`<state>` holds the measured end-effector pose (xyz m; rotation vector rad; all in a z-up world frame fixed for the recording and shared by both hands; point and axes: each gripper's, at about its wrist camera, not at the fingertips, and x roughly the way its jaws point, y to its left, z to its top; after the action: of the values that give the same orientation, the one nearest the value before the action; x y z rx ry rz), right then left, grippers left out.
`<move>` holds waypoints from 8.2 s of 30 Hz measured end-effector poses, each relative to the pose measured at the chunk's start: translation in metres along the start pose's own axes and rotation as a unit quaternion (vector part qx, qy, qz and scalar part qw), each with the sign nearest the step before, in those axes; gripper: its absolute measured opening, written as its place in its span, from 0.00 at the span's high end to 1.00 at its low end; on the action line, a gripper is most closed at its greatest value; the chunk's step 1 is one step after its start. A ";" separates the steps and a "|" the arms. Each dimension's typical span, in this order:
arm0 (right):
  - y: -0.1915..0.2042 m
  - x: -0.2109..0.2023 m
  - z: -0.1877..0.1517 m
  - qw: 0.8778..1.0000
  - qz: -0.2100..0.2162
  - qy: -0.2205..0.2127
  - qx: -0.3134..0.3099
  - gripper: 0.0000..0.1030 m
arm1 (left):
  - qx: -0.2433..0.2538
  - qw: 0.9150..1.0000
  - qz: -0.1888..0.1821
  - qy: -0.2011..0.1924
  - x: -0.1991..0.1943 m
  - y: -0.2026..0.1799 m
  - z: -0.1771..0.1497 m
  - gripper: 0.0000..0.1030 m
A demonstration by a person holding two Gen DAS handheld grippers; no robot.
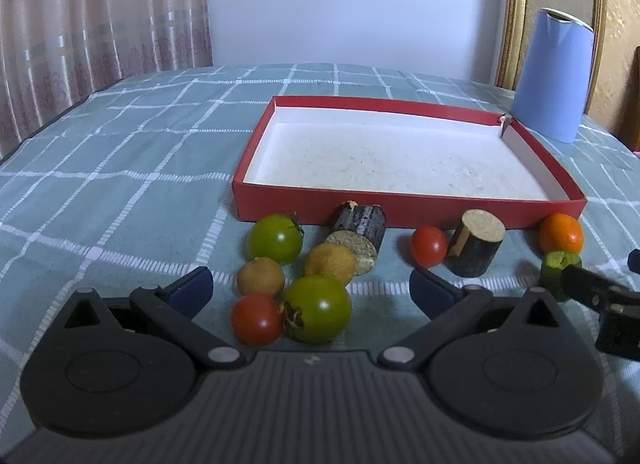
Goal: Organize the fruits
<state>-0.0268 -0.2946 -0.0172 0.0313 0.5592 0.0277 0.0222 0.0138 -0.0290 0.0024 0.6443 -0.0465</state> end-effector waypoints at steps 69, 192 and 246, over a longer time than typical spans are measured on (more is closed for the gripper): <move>0.030 0.127 0.071 0.994 0.018 0.020 -0.104 0.67 | -0.047 0.998 -0.034 0.008 0.011 0.013 -0.003 0.00; -0.064 0.025 0.011 0.992 -0.079 -0.035 0.096 0.16 | -0.013 1.000 -0.022 -0.016 -0.014 0.100 -0.015 0.35; -0.053 0.040 0.007 0.997 -0.043 0.057 0.032 0.08 | 0.010 0.997 -0.016 -0.078 -0.018 0.047 0.021 0.76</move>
<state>0.0115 -0.3461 -0.0342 0.0682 0.6740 -0.0727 0.0225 0.0608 -0.0025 0.0078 0.4876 -0.0834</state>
